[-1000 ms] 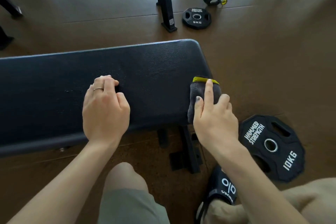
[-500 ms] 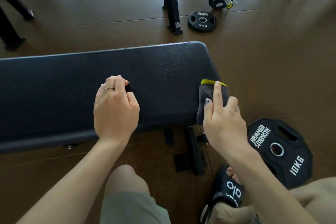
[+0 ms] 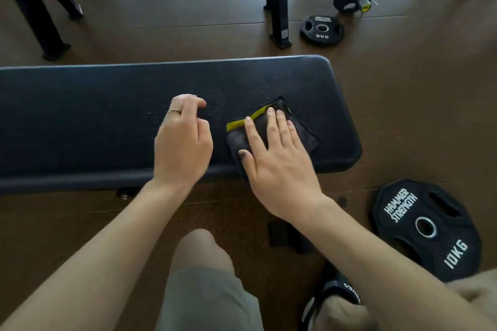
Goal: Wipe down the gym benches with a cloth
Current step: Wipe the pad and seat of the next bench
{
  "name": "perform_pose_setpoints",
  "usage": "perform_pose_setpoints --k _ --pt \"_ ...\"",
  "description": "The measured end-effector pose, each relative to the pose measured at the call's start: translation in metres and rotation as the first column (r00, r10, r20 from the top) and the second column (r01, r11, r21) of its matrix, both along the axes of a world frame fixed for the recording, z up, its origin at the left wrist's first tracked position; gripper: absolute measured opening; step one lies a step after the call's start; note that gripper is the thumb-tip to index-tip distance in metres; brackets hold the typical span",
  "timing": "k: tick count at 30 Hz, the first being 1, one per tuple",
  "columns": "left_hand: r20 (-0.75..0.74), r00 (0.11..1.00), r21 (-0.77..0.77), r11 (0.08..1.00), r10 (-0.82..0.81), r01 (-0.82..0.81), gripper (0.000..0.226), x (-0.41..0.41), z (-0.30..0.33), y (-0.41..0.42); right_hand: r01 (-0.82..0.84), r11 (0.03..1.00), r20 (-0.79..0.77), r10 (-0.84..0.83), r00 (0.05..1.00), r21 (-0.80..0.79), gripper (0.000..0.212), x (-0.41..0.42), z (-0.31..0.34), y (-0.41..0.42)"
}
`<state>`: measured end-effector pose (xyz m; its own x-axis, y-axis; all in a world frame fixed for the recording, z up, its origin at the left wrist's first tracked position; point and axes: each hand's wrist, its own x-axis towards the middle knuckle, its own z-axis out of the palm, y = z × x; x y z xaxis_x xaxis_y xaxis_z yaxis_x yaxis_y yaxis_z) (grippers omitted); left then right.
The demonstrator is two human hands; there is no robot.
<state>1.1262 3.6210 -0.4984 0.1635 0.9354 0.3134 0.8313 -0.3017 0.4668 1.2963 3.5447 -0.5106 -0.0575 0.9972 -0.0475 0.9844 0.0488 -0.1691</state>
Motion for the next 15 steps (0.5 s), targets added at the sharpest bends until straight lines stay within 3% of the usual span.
perform_pose_setpoints --k 3,6,11,15 --pt "-0.205 0.978 0.126 0.992 0.025 0.001 0.026 -0.064 0.011 0.007 -0.104 0.992 0.151 0.091 0.984 0.078 0.062 0.040 -0.005 -0.020" --pt "-0.251 0.950 0.119 0.980 0.186 -0.161 0.031 -0.121 0.005 0.025 -0.109 0.992 0.195 0.094 0.976 0.068 0.061 0.042 -0.006 -0.013" --pt "-0.194 0.965 0.078 0.983 0.176 -0.164 0.021 -0.125 -0.008 0.032 -0.253 0.967 0.095 0.248 0.964 0.041 0.063 -0.018 0.001 0.025" --pt "-0.191 0.970 0.079 0.987 0.151 -0.138 0.022 -0.130 -0.010 0.031 -0.210 0.976 -0.022 0.209 0.978 -0.051 0.063 -0.077 0.005 0.095"
